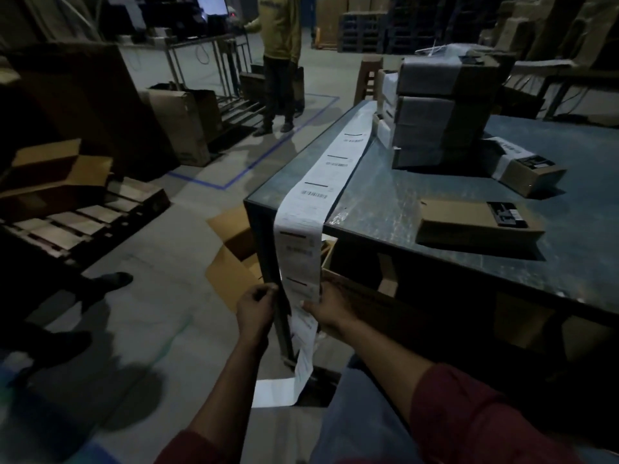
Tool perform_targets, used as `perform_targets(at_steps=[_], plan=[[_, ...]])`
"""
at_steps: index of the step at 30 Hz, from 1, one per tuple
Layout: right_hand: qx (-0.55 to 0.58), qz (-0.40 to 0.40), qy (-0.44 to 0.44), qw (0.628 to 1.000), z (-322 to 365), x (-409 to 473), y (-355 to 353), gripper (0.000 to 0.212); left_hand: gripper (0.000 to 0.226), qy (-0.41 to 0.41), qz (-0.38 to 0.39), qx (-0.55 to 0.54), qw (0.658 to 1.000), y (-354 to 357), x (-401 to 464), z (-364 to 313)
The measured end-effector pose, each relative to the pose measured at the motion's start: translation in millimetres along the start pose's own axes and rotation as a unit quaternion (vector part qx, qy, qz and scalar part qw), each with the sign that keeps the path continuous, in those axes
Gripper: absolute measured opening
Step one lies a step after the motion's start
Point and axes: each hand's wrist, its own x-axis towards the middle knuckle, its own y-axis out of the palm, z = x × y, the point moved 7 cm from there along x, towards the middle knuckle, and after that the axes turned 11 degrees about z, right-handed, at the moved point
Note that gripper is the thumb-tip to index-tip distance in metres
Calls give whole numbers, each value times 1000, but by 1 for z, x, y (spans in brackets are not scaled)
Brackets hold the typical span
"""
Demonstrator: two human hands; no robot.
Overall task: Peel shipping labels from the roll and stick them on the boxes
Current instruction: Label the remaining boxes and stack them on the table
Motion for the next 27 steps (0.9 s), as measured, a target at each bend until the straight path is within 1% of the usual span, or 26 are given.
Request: perform_targets(at_steps=[1,2,3,5,7,8,9,10,12,13,14,15,16,17,18,19,20,21,22,23,25,26,27], plan=[[11,-10,16,1000,-8,5,7,31,12,-20,26,7,999,-1,5,11],[26,-29,30,999,-7,1,10,31,11,-28,49,13,998,-2,8,18],[45,-36,35,998,-4,-3,12,31,15,-25,67,17,997,-3,7,18],[79,-21,16,997,9,-15,15,24,37,1,126,24,992,-4,1,14],[129,-7,-2,992,30,-35,7,19,60,17,212,58,975,0,-5,16],[168,-5,-11,986,37,-42,1,15,66,14,251,76,965,2,-7,21],[213,-1,-16,977,46,-50,-6,13,62,3,283,88,955,4,-11,26],[256,8,-25,966,53,-54,-12,14,50,-4,303,91,949,5,-15,29],[304,14,-48,951,73,-64,-26,14,23,8,305,84,949,8,-22,19],[325,12,-66,943,83,-69,-32,15,15,22,296,78,952,9,-27,8],[340,19,-84,936,89,-73,-35,18,11,36,288,67,955,9,-31,-3],[352,29,-97,930,93,-76,-35,22,13,48,284,54,956,10,-35,-17],[361,48,-107,925,89,-78,-32,24,17,59,272,37,960,10,-37,-30],[368,85,-110,919,85,-84,-25,24,18,67,257,18,964,9,-39,-44],[340,122,-91,928,73,-88,-14,23,14,70,240,-4,968,8,-41,-58],[274,150,-62,948,60,-94,-2,23,10,76,227,-21,971,7,-42,-71],[190,173,-30,966,40,-97,10,44,8,79,218,-39,972,7,-41,-83],[119,187,3,975,24,-101,22,65,8,77,216,-57,972,8,-40,-93],[79,188,1,979,12,-101,29,73,10,65,218,-66,972,10,-38,-102],[60,177,-6,982,9,-103,34,67,13,57,222,-66,971,13,-35,-109],[71,129,-34,989,21,-110,29,33,27,51,227,-48,971,16,-34,-123],[95,110,-46,988,24,-112,24,22,38,60,229,-49,970,15,-32,-129],[126,105,-55,985,32,-116,17,21,46,68,238,-59,967,16,-35,-135]])
